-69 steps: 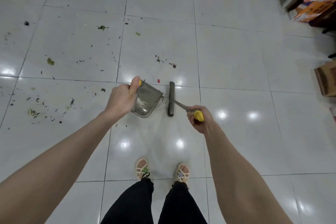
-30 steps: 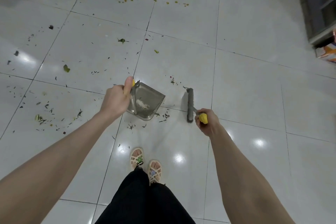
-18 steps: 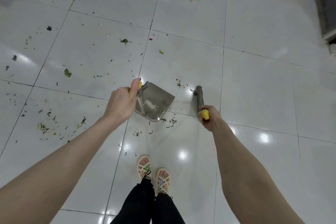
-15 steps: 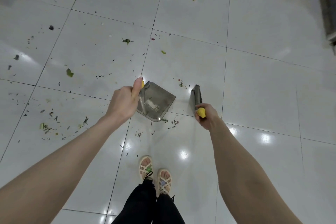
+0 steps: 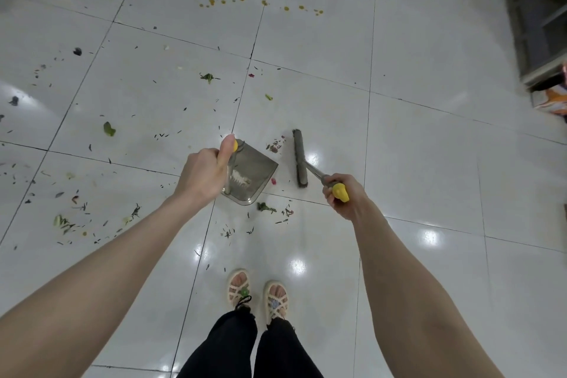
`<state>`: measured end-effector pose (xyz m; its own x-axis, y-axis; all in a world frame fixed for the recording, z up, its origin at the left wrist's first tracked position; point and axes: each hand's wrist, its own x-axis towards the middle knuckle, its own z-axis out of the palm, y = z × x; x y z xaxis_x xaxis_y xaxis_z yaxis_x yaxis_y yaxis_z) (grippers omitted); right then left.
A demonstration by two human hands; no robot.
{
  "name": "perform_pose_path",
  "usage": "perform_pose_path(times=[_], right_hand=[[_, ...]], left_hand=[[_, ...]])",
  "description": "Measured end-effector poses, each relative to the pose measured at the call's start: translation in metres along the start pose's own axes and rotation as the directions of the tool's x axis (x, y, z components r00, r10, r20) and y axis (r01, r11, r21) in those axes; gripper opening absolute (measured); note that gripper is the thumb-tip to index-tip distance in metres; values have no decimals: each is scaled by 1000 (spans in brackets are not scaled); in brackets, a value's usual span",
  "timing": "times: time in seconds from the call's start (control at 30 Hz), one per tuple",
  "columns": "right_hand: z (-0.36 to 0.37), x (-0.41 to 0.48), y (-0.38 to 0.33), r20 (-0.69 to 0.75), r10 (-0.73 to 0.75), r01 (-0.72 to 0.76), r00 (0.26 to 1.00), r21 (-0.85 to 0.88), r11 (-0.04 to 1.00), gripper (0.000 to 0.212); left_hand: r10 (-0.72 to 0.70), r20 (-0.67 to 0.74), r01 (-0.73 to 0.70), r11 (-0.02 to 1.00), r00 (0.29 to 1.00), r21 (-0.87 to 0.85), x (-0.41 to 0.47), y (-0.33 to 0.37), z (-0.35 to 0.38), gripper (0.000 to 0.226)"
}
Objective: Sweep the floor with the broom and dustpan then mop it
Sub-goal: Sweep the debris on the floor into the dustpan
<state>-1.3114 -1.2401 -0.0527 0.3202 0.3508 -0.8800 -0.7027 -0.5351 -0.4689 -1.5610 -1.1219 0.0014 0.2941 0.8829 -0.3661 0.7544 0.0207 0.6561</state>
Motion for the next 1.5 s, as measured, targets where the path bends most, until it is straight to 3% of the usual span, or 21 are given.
perform_pose_path(times=[0.3, 0.53, 0.7, 0.83, 1.03, 1.2, 1.3, 1.5], right_hand=[[-5, -3, 19, -125, 4, -16, 992, -96, 995, 11], [19, 1, 50, 45, 92, -87, 995, -92, 992, 7], [-6, 3, 15, 139, 116, -97, 983, -135, 986, 3], [-30, 3, -15, 157, 102, -66, 982, -217, 974, 12], [-59, -3, -57, 220, 83, -6, 972, -331, 944, 6], [-64, -12, -70, 269, 146, -7, 952, -457, 890, 21], [-53, -24, -67, 314, 212, -29, 925, -498, 867, 6], [-33, -34, -18, 381, 327, -70, 865, -554, 829, 14]], left_hand=[[-42, -70, 41, 999, 997, -25, -21, -15, -4, 81], [-105, -121, 101, 994, 987, -39, -39, -16, 8, 82], [-130, -164, 121, 991, 978, -64, -54, 1, 25, 83], [-164, -221, 154, 986, 961, -65, -63, 16, 39, 81], [-245, -359, 212, 969, 901, -128, -91, 28, 65, 76], [-306, -404, 246, 949, 862, -196, -121, 28, 70, 75], [-348, -418, 281, 935, 839, -215, -140, 30, 67, 78], [-407, -475, 325, 912, 780, -249, -200, 12, 62, 77]])
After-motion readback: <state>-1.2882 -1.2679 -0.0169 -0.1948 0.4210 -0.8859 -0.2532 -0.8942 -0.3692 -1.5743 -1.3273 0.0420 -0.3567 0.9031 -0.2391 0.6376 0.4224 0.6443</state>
